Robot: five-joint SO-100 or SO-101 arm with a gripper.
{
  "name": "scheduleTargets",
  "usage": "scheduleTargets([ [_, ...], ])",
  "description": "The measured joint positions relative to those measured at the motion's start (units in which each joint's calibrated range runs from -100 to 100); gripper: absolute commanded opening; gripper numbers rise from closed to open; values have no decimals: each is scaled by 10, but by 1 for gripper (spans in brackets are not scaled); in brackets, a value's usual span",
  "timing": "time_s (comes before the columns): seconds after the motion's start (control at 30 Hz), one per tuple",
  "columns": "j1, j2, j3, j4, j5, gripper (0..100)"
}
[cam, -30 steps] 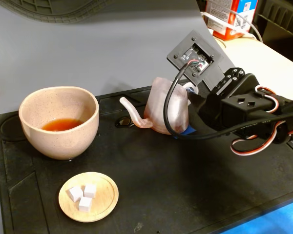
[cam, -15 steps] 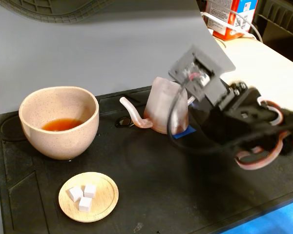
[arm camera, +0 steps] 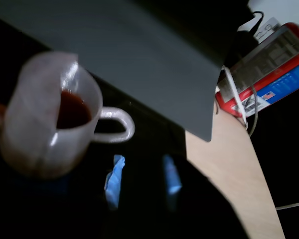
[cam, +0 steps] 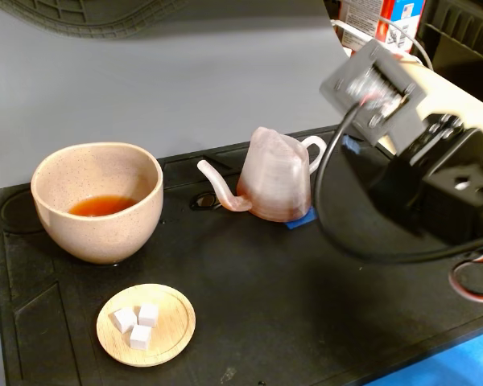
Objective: Pick up a kettle and pour liquid into a cup.
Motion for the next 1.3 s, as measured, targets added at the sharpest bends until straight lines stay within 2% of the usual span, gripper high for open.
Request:
scheduleTargets([
  [0.27, 1, -256, 120, 22, -24, 1],
  [0.37, 0, -385, 125, 123, -38, 1],
  [0.47, 1, -526, 126, 277, -57, 1],
  [0.57, 2, -570, 127, 313, -99, 1],
  [0.73, 2, -599, 127, 317, -144, 1],
  [0.87, 5, -634, 127, 378, -149, 1],
  [1.03, 5, -711, 178, 445, -185, 1],
  [1.3, 5, -867, 275, 537, -188, 1],
])
